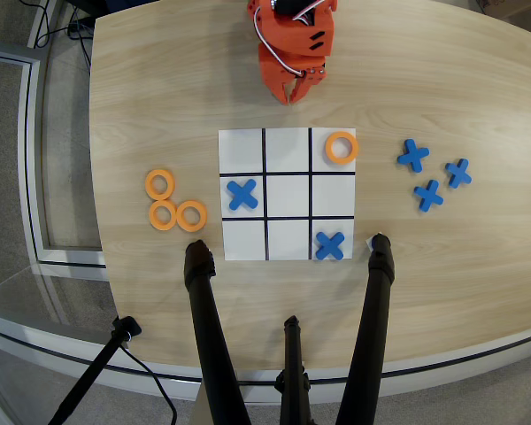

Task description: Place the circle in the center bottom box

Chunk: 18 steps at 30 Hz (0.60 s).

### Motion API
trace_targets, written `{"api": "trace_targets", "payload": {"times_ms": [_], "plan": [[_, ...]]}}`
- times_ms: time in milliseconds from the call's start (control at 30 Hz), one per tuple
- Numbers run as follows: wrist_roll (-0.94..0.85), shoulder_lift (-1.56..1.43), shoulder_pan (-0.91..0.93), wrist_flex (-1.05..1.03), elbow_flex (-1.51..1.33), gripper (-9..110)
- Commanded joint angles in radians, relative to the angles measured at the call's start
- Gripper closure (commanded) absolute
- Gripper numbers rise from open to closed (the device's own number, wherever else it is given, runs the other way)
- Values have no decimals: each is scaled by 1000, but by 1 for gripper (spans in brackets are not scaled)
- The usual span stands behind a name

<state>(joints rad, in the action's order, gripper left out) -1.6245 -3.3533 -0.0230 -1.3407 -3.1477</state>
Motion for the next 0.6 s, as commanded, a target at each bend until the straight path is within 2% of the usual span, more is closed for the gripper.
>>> {"api": "trace_targets", "payload": {"times_ms": [0,300,367,567], "plan": [[46,290,51,92,181,86],[55,331,54,94,233,84],[61,368,58,89,295,79],[144,581,104,173,549,79]]}}
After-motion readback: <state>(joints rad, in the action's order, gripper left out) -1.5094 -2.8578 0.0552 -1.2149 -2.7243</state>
